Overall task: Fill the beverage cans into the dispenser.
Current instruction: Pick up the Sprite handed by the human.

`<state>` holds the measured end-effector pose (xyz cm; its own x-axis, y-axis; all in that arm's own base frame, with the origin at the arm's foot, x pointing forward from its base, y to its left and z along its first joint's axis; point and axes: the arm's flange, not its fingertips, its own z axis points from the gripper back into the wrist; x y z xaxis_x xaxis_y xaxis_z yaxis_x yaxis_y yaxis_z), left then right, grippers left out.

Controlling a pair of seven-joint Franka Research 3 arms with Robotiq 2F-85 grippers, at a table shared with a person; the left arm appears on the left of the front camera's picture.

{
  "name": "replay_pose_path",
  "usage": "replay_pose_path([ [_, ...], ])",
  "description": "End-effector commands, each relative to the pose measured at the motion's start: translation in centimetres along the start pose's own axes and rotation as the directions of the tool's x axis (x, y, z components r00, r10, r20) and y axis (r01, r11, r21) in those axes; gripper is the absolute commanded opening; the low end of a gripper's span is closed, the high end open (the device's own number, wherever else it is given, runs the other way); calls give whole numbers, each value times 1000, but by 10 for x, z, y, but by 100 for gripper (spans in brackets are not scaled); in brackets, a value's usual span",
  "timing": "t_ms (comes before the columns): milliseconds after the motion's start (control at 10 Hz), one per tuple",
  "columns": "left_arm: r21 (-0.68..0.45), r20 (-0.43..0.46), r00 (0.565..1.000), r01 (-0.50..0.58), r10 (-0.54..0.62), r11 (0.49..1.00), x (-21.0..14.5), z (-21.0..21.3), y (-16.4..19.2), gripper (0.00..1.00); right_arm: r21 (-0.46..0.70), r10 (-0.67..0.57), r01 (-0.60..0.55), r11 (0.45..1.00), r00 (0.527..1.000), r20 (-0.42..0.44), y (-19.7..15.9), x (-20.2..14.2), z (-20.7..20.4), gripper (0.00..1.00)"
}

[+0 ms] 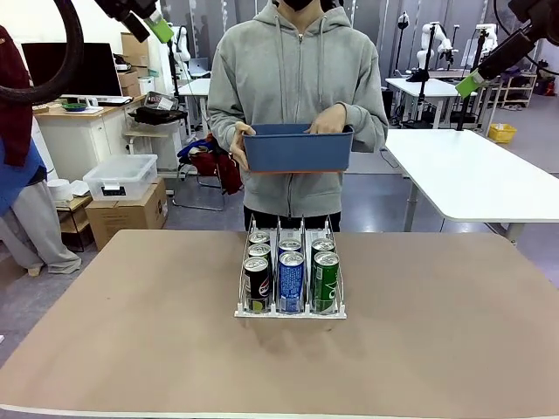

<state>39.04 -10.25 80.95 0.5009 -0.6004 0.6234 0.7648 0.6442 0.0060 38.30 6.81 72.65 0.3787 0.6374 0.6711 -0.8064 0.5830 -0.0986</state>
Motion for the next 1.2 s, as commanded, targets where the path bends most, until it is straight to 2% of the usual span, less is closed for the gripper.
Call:
replay_pose_path([
  [0, -13, 16, 1000, -3, 4, 1000, -5, 7, 1, 100, 10, 2, -2, 1000, 1000, 7, 0, -1, 0, 100],
  [1100, -13, 16, 1000, -3, 4, 1000, -5, 7, 1, 100, 10, 2, -2, 1000, 1000, 7, 0, -1, 0, 100],
])
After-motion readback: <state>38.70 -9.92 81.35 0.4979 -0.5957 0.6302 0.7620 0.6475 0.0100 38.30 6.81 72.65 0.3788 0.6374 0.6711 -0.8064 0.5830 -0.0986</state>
